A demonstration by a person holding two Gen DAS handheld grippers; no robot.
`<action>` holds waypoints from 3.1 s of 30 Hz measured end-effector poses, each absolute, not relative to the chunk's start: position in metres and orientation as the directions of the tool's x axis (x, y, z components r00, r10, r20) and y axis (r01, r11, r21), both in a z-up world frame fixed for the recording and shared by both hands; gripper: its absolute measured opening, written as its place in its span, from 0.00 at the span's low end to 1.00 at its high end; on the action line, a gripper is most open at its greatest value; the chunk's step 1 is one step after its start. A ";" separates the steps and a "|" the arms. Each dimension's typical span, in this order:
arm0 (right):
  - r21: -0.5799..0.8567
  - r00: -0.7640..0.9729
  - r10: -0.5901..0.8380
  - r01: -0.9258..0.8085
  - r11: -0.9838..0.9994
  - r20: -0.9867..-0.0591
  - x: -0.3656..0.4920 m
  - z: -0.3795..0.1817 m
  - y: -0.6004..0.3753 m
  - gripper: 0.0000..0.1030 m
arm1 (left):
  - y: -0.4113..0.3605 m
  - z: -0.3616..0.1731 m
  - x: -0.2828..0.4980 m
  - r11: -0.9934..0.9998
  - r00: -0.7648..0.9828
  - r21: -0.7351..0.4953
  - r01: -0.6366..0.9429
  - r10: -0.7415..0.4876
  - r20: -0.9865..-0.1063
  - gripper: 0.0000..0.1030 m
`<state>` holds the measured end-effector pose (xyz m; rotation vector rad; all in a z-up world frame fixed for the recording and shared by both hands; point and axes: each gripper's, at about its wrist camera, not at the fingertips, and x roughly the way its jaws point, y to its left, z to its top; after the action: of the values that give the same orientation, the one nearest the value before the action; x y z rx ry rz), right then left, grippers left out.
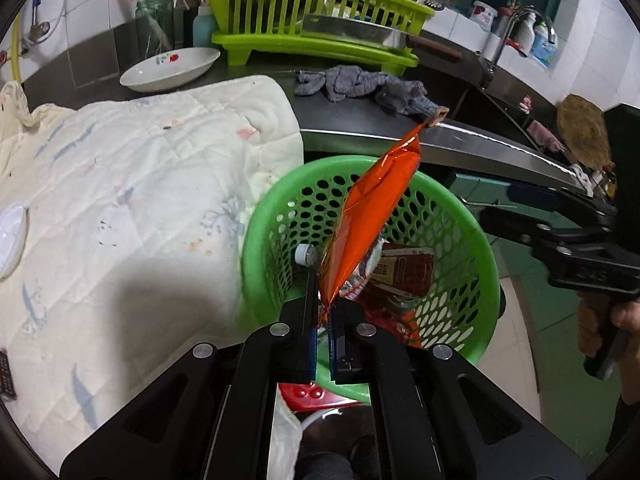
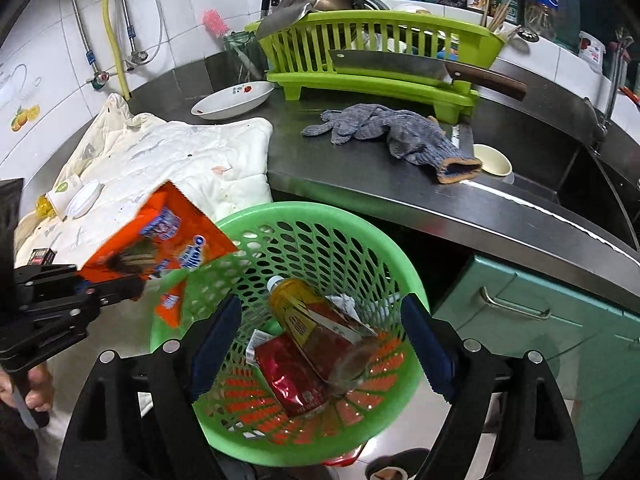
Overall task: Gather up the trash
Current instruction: 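Drop the Dongpeng bottle into the green basket with the right tool while the left drops the snack bag there, then move both tools back over the cloth toward the black glue box, then grasp the black glue box with the right tool and lift it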
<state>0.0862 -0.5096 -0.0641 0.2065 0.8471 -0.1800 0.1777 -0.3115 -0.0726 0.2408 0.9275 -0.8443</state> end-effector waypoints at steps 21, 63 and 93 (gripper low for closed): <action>0.134 0.678 -0.016 0.169 0.976 -0.735 0.070 -0.057 -0.476 0.77 | -0.266 -0.064 0.164 0.708 0.392 -0.092 0.701 -0.489 -0.779 0.47; 0.162 0.584 0.346 -0.345 0.925 -0.734 0.213 -0.051 -0.249 0.77 | 0.040 -0.052 0.226 0.986 0.602 -0.106 0.127 -0.162 -0.782 0.51; 0.103 0.299 0.502 -0.772 0.627 -0.812 0.303 -0.089 -0.054 0.73 | 0.129 -0.071 0.234 0.986 0.595 -0.140 -0.085 -0.063 -0.801 0.53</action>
<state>0.3032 -0.0539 -0.0885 -0.3353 0.9336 0.8666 0.2341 0.1294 -0.0709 -0.1706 0.9345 0.0132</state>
